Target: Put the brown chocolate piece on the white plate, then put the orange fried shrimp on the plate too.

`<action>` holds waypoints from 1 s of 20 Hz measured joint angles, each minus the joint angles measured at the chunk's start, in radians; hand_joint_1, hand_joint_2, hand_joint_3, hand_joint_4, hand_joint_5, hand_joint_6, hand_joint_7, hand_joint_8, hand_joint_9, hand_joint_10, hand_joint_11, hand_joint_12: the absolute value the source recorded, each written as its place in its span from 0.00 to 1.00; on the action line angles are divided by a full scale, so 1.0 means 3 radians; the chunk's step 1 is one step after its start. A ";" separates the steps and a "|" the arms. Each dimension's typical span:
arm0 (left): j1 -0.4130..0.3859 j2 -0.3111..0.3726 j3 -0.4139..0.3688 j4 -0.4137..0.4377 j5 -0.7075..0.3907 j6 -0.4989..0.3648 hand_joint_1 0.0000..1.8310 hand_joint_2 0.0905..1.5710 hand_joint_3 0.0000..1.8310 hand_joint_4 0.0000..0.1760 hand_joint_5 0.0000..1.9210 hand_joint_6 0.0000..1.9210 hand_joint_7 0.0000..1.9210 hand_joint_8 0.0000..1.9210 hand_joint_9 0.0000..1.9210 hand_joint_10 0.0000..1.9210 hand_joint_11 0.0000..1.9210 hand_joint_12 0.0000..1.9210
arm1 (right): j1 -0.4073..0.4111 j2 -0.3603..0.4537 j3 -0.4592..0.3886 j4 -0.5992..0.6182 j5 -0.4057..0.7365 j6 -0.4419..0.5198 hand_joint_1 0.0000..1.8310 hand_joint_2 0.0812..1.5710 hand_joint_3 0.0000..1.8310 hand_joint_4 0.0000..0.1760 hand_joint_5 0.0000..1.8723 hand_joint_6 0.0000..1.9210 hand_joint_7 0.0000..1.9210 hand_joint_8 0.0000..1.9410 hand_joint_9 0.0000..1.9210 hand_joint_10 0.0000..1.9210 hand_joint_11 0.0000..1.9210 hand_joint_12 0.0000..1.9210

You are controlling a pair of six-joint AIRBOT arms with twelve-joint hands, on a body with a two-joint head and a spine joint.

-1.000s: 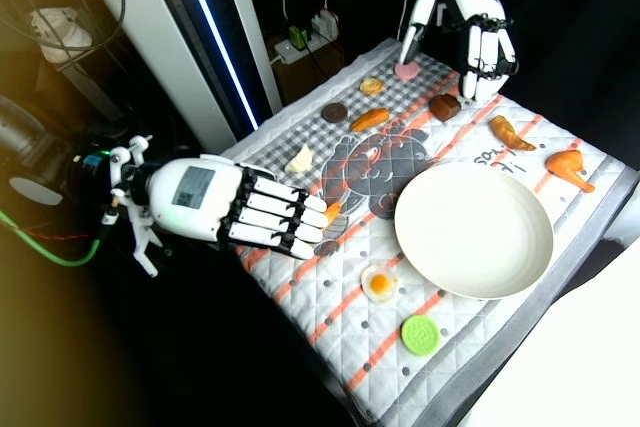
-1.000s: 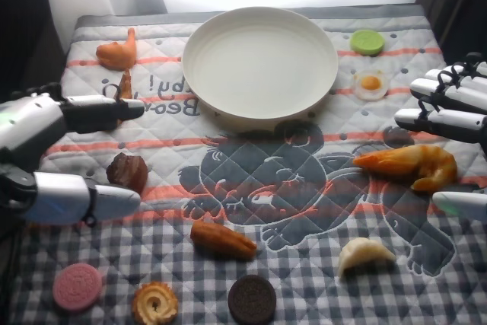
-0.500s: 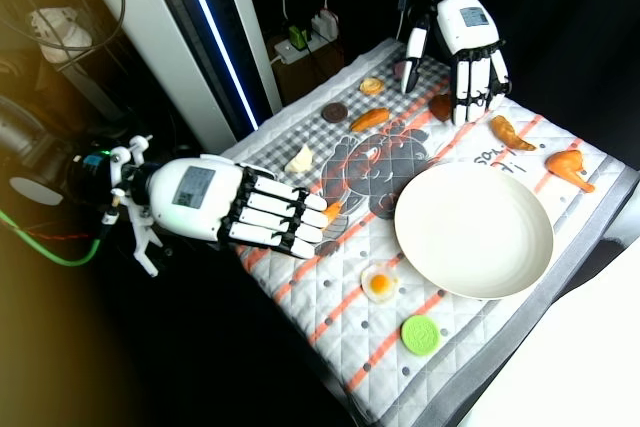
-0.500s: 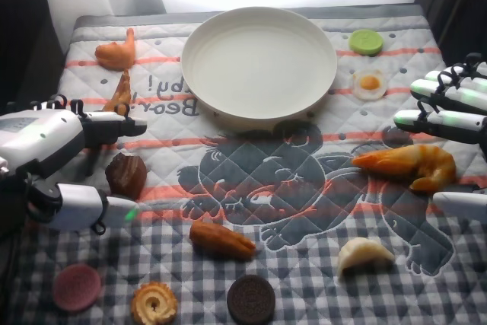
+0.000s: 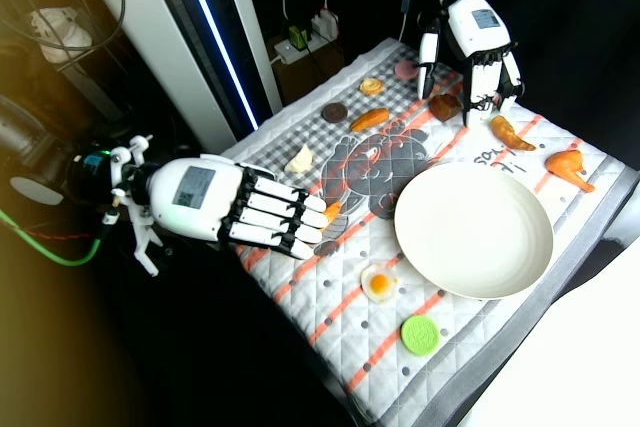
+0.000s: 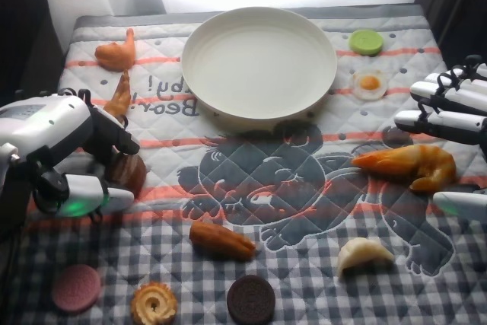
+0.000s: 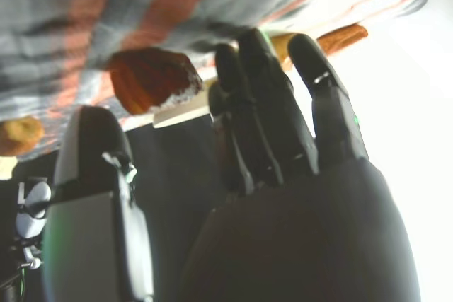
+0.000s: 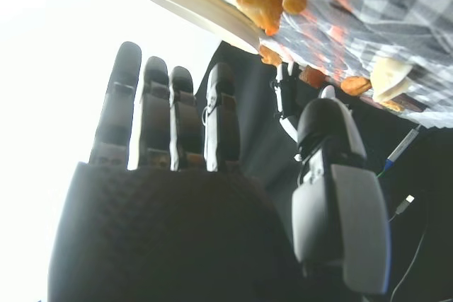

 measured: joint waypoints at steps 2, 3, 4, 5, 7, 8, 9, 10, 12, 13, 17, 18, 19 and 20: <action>-0.0022 -0.0004 0.0001 -0.0004 -0.0001 0.0001 0.69 0.67 0.00 0.00 0.58 0.27 0.54 0.59 0.55 0.16 0.11 0.47 | -0.0015 -0.0003 0.0000 0.0003 -0.0006 0.0005 0.16 0.79 0.00 0.32 0.17 0.00 0.09 0.00 0.09 0.00 0.00 0.34; -0.0022 -0.0015 0.0001 -0.0006 -0.0020 0.0004 0.69 0.67 0.00 0.00 0.56 0.31 0.54 0.59 0.54 0.23 0.12 0.48 | -0.0015 -0.0006 0.0000 0.0003 -0.0008 0.0009 0.15 0.79 0.00 0.36 0.18 0.00 0.09 0.00 0.10 0.00 0.00 0.36; -0.0031 -0.0017 0.0001 -0.0006 -0.0022 -0.0001 0.69 0.68 0.00 0.00 0.57 0.28 0.53 0.61 0.50 0.33 0.11 0.50 | -0.0015 -0.0006 0.0000 0.0000 -0.0006 0.0011 0.15 0.78 0.00 0.33 0.18 0.00 0.09 0.00 0.10 0.00 0.00 0.37; -0.0041 -0.0017 0.0000 -0.0005 -0.0015 -0.0023 0.69 0.68 0.00 0.00 0.58 0.26 0.53 0.61 0.49 0.41 0.12 0.50 | -0.0015 -0.0008 0.0000 0.0000 -0.0006 0.0013 0.16 0.78 0.00 0.30 0.18 0.00 0.10 0.00 0.11 0.00 0.00 0.39; -0.0058 -0.0017 0.0001 0.0051 0.0042 -0.0184 0.69 0.68 0.00 0.00 0.58 0.26 0.52 0.63 0.45 0.62 0.13 0.57 | -0.0015 -0.0006 0.0000 0.0003 -0.0006 0.0013 0.16 0.78 0.00 0.37 0.18 0.00 0.09 0.00 0.10 0.00 0.00 0.37; -0.0109 -0.0015 0.0004 0.0139 0.0098 -0.0318 0.69 0.67 0.00 0.00 0.58 0.26 0.53 0.61 0.45 0.61 0.10 0.58 | -0.0015 -0.0008 0.0000 0.0001 -0.0009 0.0013 0.16 0.79 0.00 0.47 0.17 0.00 0.10 0.00 0.10 0.00 0.00 0.36; -0.0151 -0.0013 0.0010 0.0177 0.0118 -0.0385 0.69 0.68 0.00 0.00 0.59 0.23 0.52 0.64 0.44 0.66 0.10 0.62 | -0.0015 -0.0008 0.0000 -0.0001 -0.0006 0.0013 0.16 0.79 0.00 0.51 0.17 0.00 0.09 0.00 0.09 0.00 0.00 0.35; -0.0233 -0.0013 0.0045 0.0268 0.0140 -0.0454 0.66 0.64 0.00 0.00 0.62 0.28 0.50 0.64 0.42 0.81 0.13 0.74 | -0.0015 -0.0008 0.0000 0.0000 -0.0005 0.0013 0.16 0.79 0.00 0.52 0.16 0.00 0.09 0.00 0.09 0.00 0.00 0.33; -0.0472 -0.0029 0.0170 0.0361 0.0135 -0.0505 0.69 0.66 0.00 0.00 0.62 0.20 0.53 0.61 0.40 0.59 0.10 0.72 | -0.0020 -0.0008 0.0000 0.0004 -0.0006 0.0013 0.16 0.79 0.00 0.54 0.17 0.00 0.09 0.00 0.09 0.00 0.00 0.33; -0.0595 -0.0075 0.0248 0.0411 0.0140 -0.0500 0.69 0.64 0.01 0.00 0.60 0.31 0.61 0.40 0.49 0.34 0.10 0.54 | -0.0032 -0.0006 0.0000 0.0006 -0.0005 0.0013 0.16 0.79 0.00 0.58 0.17 0.00 0.09 0.00 0.09 0.00 0.00 0.33; -0.1157 -0.0509 0.0693 0.0525 0.0425 -0.0512 0.70 0.64 0.00 0.00 0.69 0.04 0.57 0.54 0.49 0.45 0.24 0.78 | -0.0032 -0.0033 0.0009 -0.0015 -0.0003 0.0014 0.14 0.79 0.00 0.54 0.16 0.00 0.10 0.00 0.10 0.00 0.00 0.34; -0.1226 -0.0608 0.0793 0.0511 0.0525 -0.0514 0.70 0.64 0.00 0.00 0.70 0.03 0.58 0.52 0.48 0.42 0.23 0.71 | -0.0032 -0.0033 0.0014 -0.0011 -0.0006 0.0013 0.14 0.79 0.00 0.45 0.17 0.00 0.09 0.00 0.09 0.00 0.00 0.30; -0.1289 -0.0710 0.0921 0.0504 0.0657 -0.0512 0.70 0.65 0.00 0.00 0.70 0.02 0.56 0.56 0.49 0.43 0.24 0.69 | -0.0029 -0.0033 0.0031 -0.0011 -0.0006 0.0013 0.15 0.79 0.00 0.42 0.17 0.00 0.09 0.00 0.09 0.00 0.00 0.29; -0.1345 -0.0809 0.1053 0.0464 0.0778 -0.0514 0.70 0.65 0.00 0.00 0.70 0.02 0.57 0.53 0.50 0.40 0.24 0.65 | -0.0013 -0.0034 0.0037 0.0018 -0.0014 0.0013 0.16 0.79 0.00 0.40 0.17 0.00 0.10 0.00 0.09 0.00 0.00 0.31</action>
